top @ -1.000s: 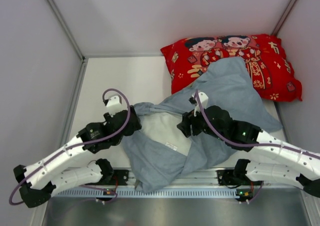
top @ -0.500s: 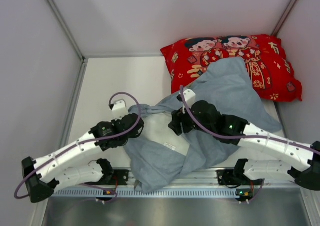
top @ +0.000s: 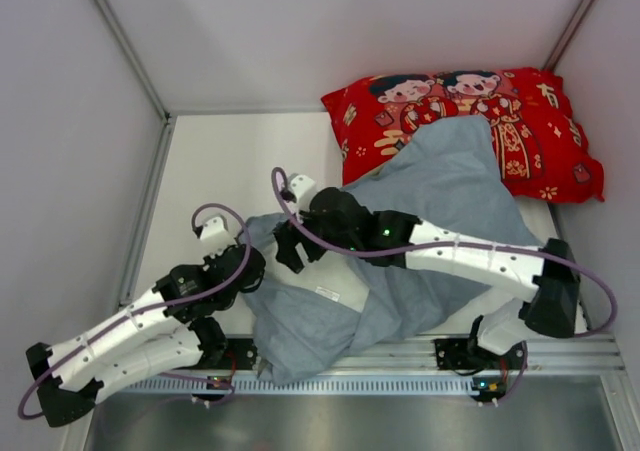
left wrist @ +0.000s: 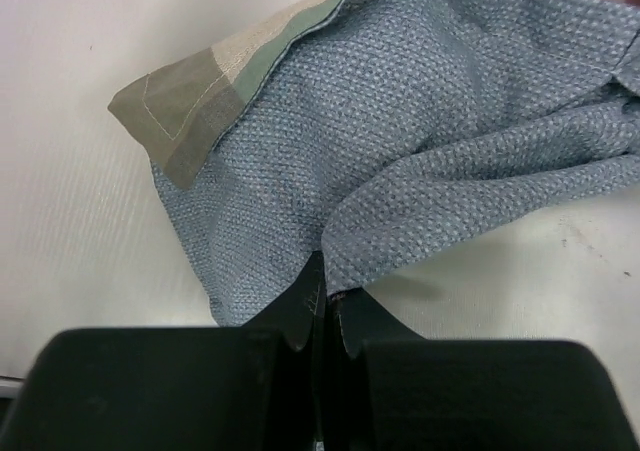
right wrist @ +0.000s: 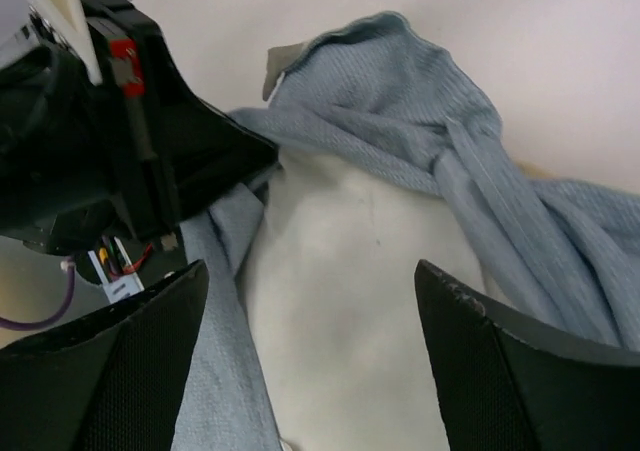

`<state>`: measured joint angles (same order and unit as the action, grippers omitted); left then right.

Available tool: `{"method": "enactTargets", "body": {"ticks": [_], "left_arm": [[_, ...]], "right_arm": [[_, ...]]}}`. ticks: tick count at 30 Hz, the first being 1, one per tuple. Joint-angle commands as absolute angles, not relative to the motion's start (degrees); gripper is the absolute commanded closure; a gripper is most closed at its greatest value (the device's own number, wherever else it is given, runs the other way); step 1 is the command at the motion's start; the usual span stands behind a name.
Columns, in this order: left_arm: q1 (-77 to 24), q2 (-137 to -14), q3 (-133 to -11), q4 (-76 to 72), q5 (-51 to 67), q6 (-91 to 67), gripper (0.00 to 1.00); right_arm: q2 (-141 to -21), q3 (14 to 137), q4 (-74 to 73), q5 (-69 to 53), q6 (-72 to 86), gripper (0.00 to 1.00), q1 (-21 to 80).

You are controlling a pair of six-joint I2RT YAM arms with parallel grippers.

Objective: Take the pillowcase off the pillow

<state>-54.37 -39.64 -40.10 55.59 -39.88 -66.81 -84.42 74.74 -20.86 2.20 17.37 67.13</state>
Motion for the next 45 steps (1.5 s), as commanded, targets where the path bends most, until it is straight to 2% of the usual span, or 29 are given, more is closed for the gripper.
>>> {"method": "enactTargets", "body": {"ticks": [1, 8, 11, 15, 17, 18, 19, 24, 29, 34, 40, 45], "left_arm": [[-54.2, -40.0, -38.8, 52.7, -40.0, -69.4, 1.00], [-54.2, -40.1, -36.9, 53.4, -41.3, -72.3, 1.00], [-54.2, -38.8, -35.2, 53.9, -41.1, -73.9, 1.00], [-54.1, -36.9, -33.9, 53.9, -40.8, -74.1, 1.00], [-54.2, -36.7, -34.1, 53.8, -40.8, -74.2, 1.00], [-54.2, -36.7, -34.2, 53.4, -40.7, -73.7, 1.00], [-54.2, -36.7, -34.4, 53.0, -40.7, -73.6, 1.00], [-54.2, -38.0, -36.7, 53.0, -41.0, -72.4, 1.00], [-54.2, -39.8, -40.0, 55.1, -47.3, -75.2, 1.00], [-54.2, -43.3, -44.0, 60.0, -53.3, -79.1, 1.00], [-54.1, -47.5, -45.3, 60.4, -56.9, -80.7, 0.94], [-53.1, -53.7, -47.6, 54.4, -57.8, -76.0, 0.86]], "right_arm": [[-91.0, 83.1, -22.1, 0.4, 13.3, 0.19, 68.9], [-105.0, 85.3, -25.7, 7.8, 12.1, 0.07, 69.0], [-108.8, 84.8, -28.4, 11.5, 13.7, 0.06, 69.6], [-108.7, 76.9, -23.2, 9.3, 16.1, 0.07, 70.6], [-110.8, 76.8, -22.9, 10.8, 17.5, 0.35, 70.4], [-111.6, 77.3, -23.0, 11.8, 17.8, 0.56, 70.4], [-112.3, 77.6, -23.0, 13.3, 18.4, 1.00, 70.4], [-109.7, 76.7, -22.4, 19.8, 20.3, 1.00, 70.8], [-92.2, 67.4, -19.2, 28.5, 22.8, 1.00, 73.1], [-79.5, 56.6, -26.5, 37.6, 31.8, 1.00, 73.4], [-59.2, 45.7, -32.5, 41.7, 40.7, 1.00, 74.8], [-52.1, 42.8, -36.2, 41.4, 42.2, 1.00, 75.9]]}}
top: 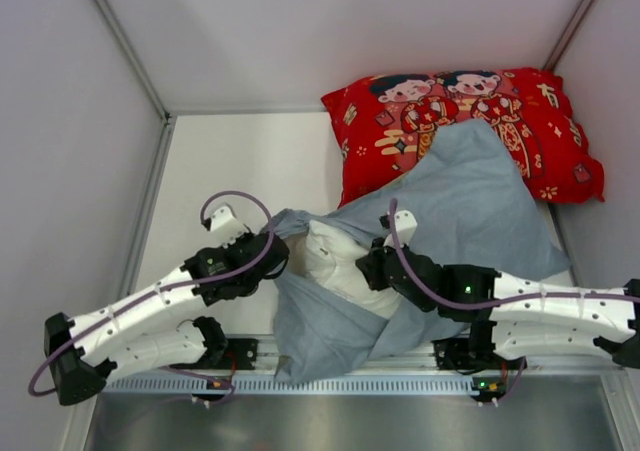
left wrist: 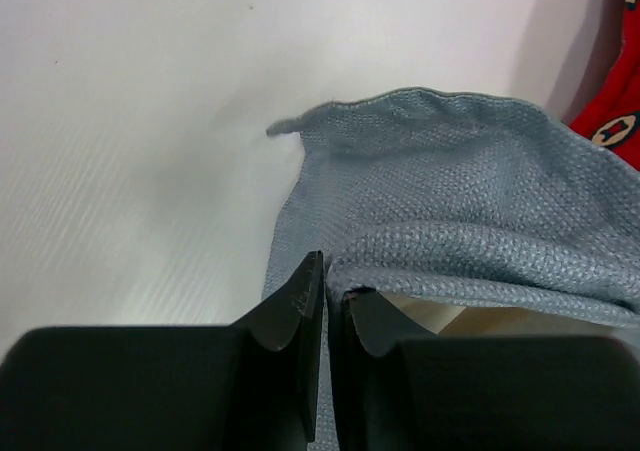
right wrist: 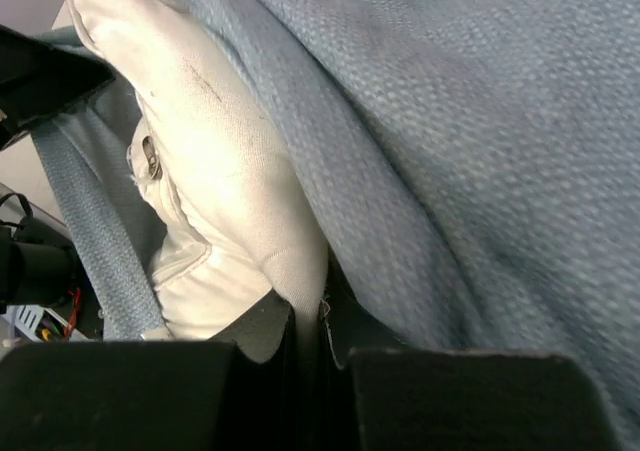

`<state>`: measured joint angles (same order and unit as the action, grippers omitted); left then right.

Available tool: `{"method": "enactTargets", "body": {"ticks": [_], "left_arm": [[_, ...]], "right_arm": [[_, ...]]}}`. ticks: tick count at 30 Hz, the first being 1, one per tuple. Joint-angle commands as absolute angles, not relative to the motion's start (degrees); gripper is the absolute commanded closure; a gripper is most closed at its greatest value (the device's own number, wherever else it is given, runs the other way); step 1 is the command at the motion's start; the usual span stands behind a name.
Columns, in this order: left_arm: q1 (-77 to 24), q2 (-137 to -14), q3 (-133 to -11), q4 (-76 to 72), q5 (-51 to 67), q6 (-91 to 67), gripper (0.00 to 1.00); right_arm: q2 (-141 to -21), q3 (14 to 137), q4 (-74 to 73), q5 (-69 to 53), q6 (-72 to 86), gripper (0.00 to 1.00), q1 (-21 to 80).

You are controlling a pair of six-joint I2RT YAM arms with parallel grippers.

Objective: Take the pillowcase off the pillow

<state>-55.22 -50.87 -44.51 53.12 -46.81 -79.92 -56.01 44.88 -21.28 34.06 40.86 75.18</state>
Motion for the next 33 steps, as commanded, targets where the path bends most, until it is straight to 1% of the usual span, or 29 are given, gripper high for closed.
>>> {"method": "enactTargets", "body": {"ticks": [1, 2, 3, 4, 5, 6, 7, 9, 10, 12, 13, 14, 16, 17, 18, 21, 22, 23, 24, 25, 26, 28, 29, 33], "left_arm": [[-52.7, -55.1, -48.4, 50.1, -57.0, -73.8, 0.84], [-52.2, -56.7, -49.3, 47.8, -55.8, -71.0, 0.83], [-51.2, -60.4, -51.5, 45.9, -52.0, -65.6, 0.83], [-50.8, -62.5, -52.4, 44.2, -49.4, -63.6, 0.84], [-50.6, -64.3, -53.2, 41.9, -46.7, -60.2, 0.94], [-50.6, -66.1, -54.0, 40.9, -43.9, -58.9, 0.99], [-50.6, -67.6, -53.6, 39.9, -37.8, -57.9, 1.00], [-50.9, -69.9, -51.1, 35.1, -31.1, -55.1, 1.00], [-51.1, -69.6, -46.6, 33.2, -26.3, -54.7, 1.00], [-51.4, -65.8, -41.6, 28.4, -23.0, -54.3, 1.00], [-51.4, -63.7, -37.7, 27.5, -20.0, -54.2, 1.00], [-51.4, -59.1, -36.4, 26.9, -18.3, -53.5, 1.00], [-51.4, -54.2, -34.8, 25.3, -14.6, -51.8, 1.00], [-51.4, -49.5, -34.1, 24.9, -10.1, -49.8, 1.00], [-51.4, -47.7, -33.9, 24.1, -7.4, -48.6, 1.00], [-51.4, -41.9, -33.5, 20.4, 3.5, -46.0, 0.91], [-51.4, -41.1, -33.4, 18.3, 5.9, -45.7, 0.84], [-51.4, -40.6, -33.3, 17.2, 8.0, -45.7, 0.79], [-51.4, -39.9, -33.5, 16.1, 11.0, -45.9, 0.75], [-51.5, -39.7, -33.7, 15.4, 11.7, -46.1, 0.69], [-51.5, -39.6, -34.0, 15.0, 11.9, -46.4, 0.59], [-51.5, -40.1, -35.0, 15.3, 11.5, -46.3, 0.50], [-51.4, -40.3, -35.4, 16.8, 11.0, -46.3, 0.40], [-51.4, -42.3, -36.9, 20.8, 7.2, -47.5, 0.29]], "right_arm": [[-50.6, 42.5, -36.1, 41.0, 41.9, 1.00, 76.9], [-49.9, 41.9, -36.0, 41.1, 41.9, 1.00, 77.3], [-49.3, 41.7, -36.0, 41.7, 42.1, 1.00, 77.8], [-48.5, 41.7, -36.0, 42.1, 42.1, 1.00, 77.9], [-48.3, 42.2, -36.0, 42.7, 41.9, 1.00, 77.9], [-48.2, 42.7, -35.3, 43.1, 40.4, 1.00, 77.8], [-48.7, 43.5, -34.3, 44.0, 39.2, 1.00, 77.8], [-50.3, 46.9, -30.0, 44.2, 33.5, 1.00, 77.3], [-52.8, 48.7, -28.5, 43.3, 31.7, 1.00, 76.8], [-55.9, 53.9, -25.5, 42.0, 28.4, 1.00, 75.4], [-59.4, 55.7, -22.6, 40.0, 25.9, 1.00, 72.7], [-61.2, 59.0, -21.3, 38.7, 24.6, 1.00, 71.0], [-66.1, 62.3, -17.6, 33.3, 22.9, 1.00, 64.8], [-67.8, 65.4, -16.5, 31.7, 22.8, 1.00, 62.6], [-69.4, 67.0, -15.7, 30.2, 23.0, 1.00, 59.2], [-76.7, 74.7, -13.1, 28.1, 23.1, 1.00, 55.9], [-80.8, 77.0, -12.9, 27.9, 23.4, 1.00, 55.7], [-83.0, 81.6, -13.1, 27.4, 23.6, 1.00, 55.5], [-85.0, 83.7, -13.3, 26.5, 24.0, 1.00, 55.7], [-88.2, 85.6, -13.7, 24.2, 24.3, 1.00, 56.0], [-89.2, 87.3, -13.8, 23.9, 24.6, 1.00, 56.2], [-90.4, 87.0, -13.5, 25.7, 24.2, 1.00, 57.7], [-90.4, 86.5, -13.5, 26.0, 23.9, 1.00, 57.8], [-87.6, 82.7, -13.4, 27.0, 22.7, 1.00, 57.8]]}}
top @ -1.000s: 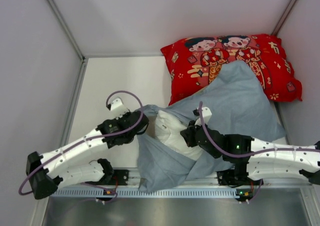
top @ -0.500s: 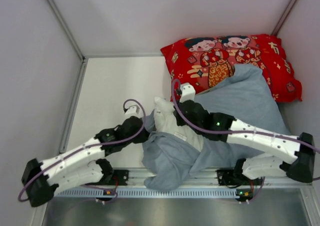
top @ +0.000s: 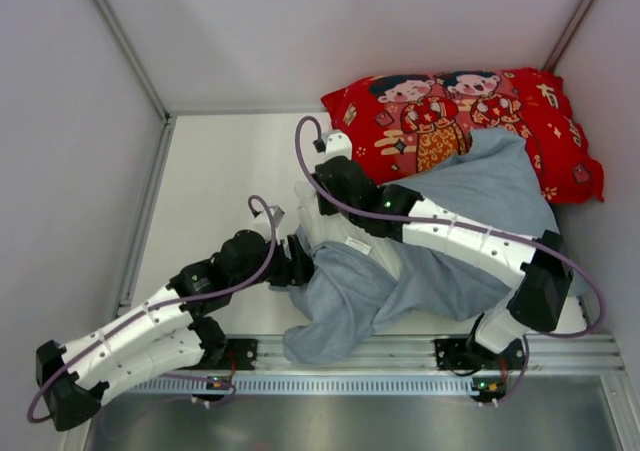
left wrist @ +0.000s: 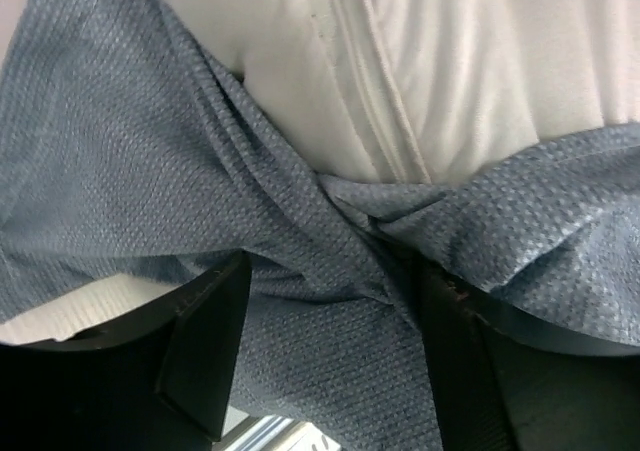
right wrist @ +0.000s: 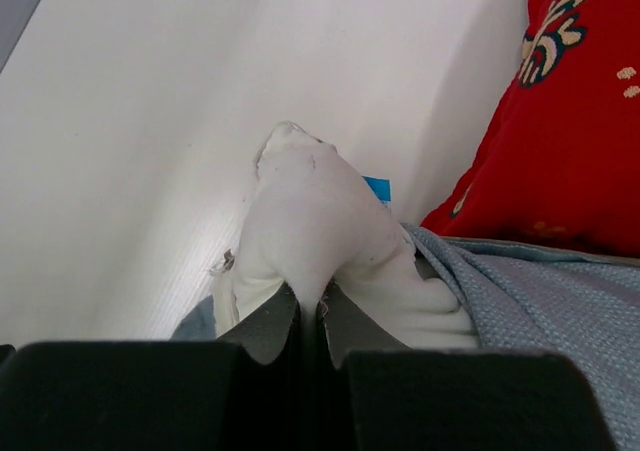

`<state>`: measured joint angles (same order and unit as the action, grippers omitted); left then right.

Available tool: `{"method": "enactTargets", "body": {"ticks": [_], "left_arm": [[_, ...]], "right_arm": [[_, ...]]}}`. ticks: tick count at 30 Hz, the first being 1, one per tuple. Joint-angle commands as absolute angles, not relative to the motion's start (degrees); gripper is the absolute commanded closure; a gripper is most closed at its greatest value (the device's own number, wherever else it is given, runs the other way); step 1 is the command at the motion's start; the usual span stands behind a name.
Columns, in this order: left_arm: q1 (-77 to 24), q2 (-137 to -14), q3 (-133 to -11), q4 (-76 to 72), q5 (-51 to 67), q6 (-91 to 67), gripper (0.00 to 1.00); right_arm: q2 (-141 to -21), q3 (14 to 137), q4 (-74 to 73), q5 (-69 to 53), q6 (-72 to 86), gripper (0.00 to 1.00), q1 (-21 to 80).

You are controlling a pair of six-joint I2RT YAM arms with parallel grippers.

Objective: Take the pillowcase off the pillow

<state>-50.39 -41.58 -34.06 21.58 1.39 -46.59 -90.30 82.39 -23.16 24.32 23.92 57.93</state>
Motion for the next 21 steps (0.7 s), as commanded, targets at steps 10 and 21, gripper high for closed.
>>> {"method": "enactTargets", "body": {"ticks": [10, 21], "left_arm": [[-51.5, -31.2, -38.1, 25.4, 6.3, -54.3, 0.03], [-51.5, -25.2, -36.7, 31.4, 5.9, -57.7, 0.01]], "right_arm": [[-84.3, 81.1, -13.6, 27.0, 19.2, 1.00, 52.1], [-82.3, 81.0, -14.1, 22.8, 21.8, 1.00, 44.8]]}}
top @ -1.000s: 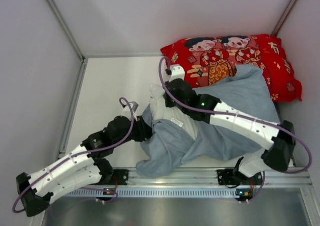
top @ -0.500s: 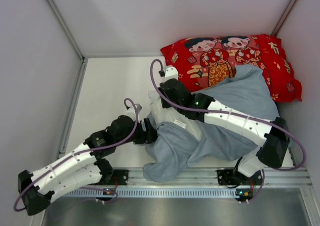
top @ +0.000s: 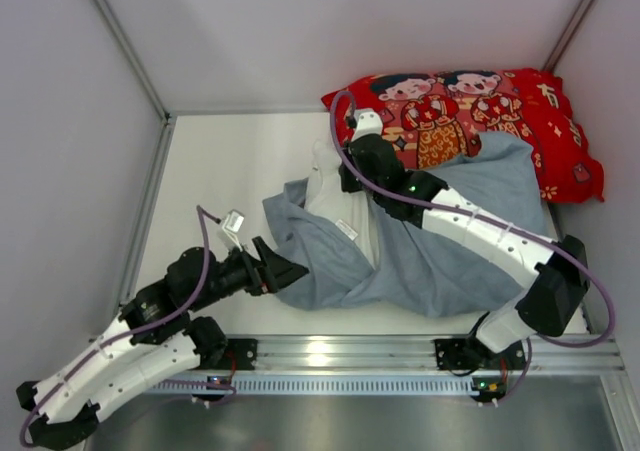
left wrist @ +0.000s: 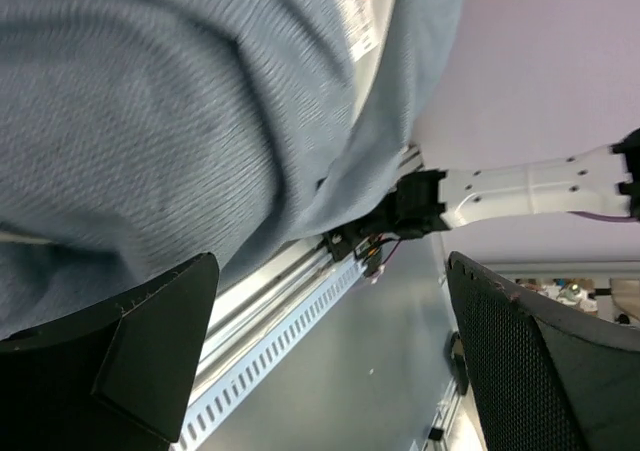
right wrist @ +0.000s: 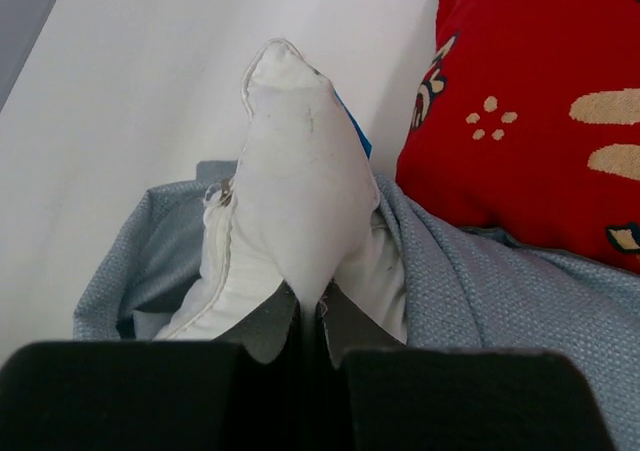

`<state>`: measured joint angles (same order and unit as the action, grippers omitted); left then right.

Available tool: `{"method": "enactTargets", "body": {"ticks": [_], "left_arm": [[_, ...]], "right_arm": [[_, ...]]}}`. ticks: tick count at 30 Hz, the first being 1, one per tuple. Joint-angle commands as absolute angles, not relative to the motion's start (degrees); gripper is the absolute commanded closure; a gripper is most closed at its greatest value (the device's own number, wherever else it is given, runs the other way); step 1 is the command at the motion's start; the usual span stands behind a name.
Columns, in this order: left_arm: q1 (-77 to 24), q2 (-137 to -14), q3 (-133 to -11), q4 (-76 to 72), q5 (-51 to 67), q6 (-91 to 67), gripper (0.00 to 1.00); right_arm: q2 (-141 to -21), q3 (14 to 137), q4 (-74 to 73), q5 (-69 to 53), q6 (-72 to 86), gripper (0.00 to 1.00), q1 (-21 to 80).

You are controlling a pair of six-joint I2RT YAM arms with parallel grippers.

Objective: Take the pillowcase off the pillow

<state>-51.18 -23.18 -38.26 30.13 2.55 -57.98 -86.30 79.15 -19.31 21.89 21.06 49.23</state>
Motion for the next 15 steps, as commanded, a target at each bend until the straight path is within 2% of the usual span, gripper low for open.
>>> {"method": "enactTargets", "body": {"ticks": [1, 8, 15], "left_arm": [[-51.5, -25.0, -35.3, 31.5, 5.2, -56.8, 0.01], [-51.5, -29.8, -31.6, 32.0, -2.9, -57.9, 0.01], [-51.5, -34.0, -35.4, 32.1, -7.6, -54.9, 0.01]], "right_arm": [[-82.1, 81.8, -14.4, 22.1, 22.0, 1.00, 44.1], [-78.1, 84.1, -18.5, 17.3, 22.2, 1.00, 40.7], [-72.0, 82.4, -20.9, 11.9, 22.4, 1.00, 37.0]]}}
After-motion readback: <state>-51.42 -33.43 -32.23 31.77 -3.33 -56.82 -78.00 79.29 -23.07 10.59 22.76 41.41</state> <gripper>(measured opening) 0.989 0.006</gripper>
